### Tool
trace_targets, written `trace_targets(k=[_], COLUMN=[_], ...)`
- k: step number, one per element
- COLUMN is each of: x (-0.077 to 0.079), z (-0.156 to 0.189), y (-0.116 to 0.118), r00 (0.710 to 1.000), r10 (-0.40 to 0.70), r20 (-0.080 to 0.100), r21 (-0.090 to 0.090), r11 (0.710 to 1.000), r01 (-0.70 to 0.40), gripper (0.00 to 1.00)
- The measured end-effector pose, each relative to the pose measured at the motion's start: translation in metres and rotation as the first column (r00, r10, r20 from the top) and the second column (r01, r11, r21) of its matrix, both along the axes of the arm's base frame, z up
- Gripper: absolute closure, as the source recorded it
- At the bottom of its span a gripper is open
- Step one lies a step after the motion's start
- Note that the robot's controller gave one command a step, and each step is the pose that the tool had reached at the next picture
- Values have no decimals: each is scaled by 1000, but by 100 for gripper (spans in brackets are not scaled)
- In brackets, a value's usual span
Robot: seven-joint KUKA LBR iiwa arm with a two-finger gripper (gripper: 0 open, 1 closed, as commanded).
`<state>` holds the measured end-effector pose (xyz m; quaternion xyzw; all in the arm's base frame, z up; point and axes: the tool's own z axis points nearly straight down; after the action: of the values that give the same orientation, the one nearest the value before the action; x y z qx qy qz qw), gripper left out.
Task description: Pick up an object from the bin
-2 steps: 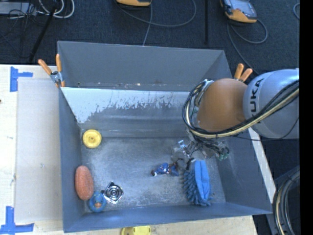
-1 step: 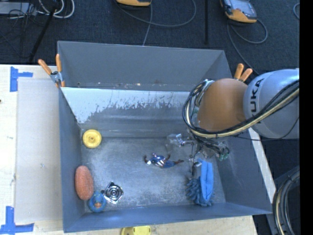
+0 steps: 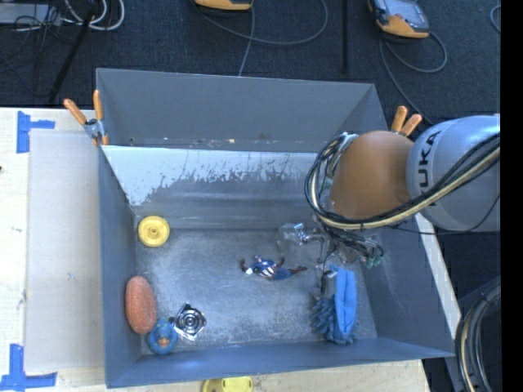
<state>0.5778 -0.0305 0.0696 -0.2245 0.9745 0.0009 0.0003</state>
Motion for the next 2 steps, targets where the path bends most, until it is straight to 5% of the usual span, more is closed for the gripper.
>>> trace_targets(k=[2], x=[-9], z=[13], y=[18], r00=[999], r10=[-49], r20=[-1], r21=[0], r11=[999], r01=[49], gripper=[0])
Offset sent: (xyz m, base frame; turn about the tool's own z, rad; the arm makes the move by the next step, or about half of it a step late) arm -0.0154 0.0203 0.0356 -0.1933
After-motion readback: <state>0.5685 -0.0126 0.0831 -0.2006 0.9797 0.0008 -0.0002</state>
